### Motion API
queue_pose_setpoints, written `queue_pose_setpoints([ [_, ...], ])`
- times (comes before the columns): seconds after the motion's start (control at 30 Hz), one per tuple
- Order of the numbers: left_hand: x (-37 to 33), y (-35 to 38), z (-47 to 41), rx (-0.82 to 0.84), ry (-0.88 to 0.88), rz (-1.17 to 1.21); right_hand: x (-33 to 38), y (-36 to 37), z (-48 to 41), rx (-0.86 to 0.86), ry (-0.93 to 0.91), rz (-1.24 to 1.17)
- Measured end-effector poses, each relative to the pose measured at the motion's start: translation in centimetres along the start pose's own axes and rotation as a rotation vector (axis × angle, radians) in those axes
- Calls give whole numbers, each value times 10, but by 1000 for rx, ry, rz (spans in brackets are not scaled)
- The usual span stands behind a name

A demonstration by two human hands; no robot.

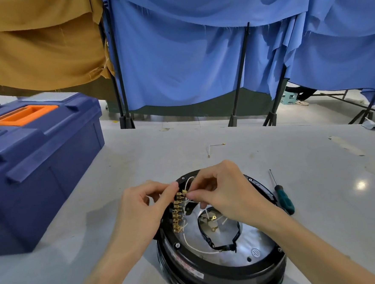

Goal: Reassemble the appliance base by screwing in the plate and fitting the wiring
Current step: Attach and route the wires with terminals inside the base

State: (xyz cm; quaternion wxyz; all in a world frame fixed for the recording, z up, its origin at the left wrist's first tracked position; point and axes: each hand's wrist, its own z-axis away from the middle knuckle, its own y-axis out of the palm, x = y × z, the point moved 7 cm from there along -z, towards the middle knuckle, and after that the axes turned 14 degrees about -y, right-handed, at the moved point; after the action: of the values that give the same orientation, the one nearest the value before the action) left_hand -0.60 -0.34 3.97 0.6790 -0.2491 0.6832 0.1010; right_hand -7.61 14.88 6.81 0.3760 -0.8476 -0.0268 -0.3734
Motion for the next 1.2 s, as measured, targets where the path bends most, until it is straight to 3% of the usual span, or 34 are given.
queue_pose_setpoints([
  [0.17, 23, -21, 13, -354, -36, -109, -2, 18, 5, 120, 51, 101],
  [0.4, 32, -19, 27, -470, -93, -116, -1, 30, 5, 169, 70, 179],
  [0.97, 25, -13, 33, -428, 73, -53, -3, 25, 7, 144, 124, 124],
  [1.07, 9, -9, 36, -342, 186, -78, -5, 19, 8, 144, 193, -27],
  [1.2, 3, 0, 36, -184, 211, -75, -3, 22, 10, 223, 241, -284],
])
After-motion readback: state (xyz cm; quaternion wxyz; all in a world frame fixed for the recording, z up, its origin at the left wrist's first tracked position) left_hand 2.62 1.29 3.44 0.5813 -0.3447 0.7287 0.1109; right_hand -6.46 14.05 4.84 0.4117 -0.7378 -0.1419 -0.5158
